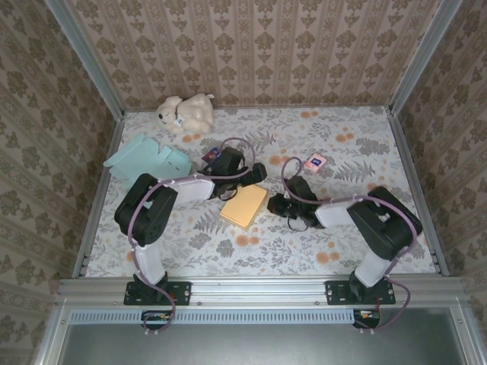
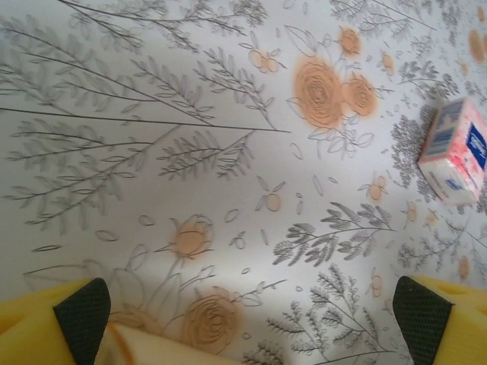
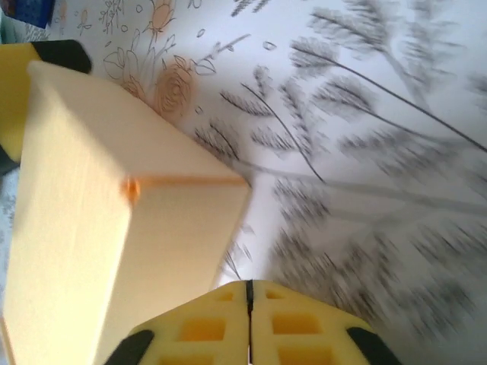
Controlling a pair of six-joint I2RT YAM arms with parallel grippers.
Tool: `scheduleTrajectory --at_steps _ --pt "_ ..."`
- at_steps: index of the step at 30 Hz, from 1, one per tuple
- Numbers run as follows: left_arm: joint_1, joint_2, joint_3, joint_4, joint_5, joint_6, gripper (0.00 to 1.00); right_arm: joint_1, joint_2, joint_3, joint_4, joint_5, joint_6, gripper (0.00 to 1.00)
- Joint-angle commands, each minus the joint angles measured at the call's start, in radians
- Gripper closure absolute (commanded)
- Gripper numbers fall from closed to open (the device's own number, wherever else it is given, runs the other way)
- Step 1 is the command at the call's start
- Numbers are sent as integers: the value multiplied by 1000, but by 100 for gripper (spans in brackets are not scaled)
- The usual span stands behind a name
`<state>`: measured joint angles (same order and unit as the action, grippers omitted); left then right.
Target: Fold the paper box
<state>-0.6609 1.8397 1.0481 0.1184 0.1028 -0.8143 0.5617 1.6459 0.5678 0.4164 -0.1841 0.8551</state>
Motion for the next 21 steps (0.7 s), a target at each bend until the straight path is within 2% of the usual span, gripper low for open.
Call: scheduleTrajectory --at_steps 1,3,5,10,15,21 --pt "50 -112 11 -212 -147 -10 0 13 -157 -93 39 255 -104 76" --pt "62 -179 -10 -306 -222 -40 0 25 -245 -120 2 364 -186 58" --pt "57 -256 -52 -381 -259 -86 0 17 -323 -85 -93 415 -259 50" --pt "-10 -428 -184 -471 -305 -262 0 -1 -319 82 -227 343 -380 44" --pt "-85 -531 -299 -459 -283 -436 0 -20 -157 288 -335 189 -519 40" --pt "-212 -573 -397 -326 -317 -602 1 -46 18 445 -402 -7 -591 41"
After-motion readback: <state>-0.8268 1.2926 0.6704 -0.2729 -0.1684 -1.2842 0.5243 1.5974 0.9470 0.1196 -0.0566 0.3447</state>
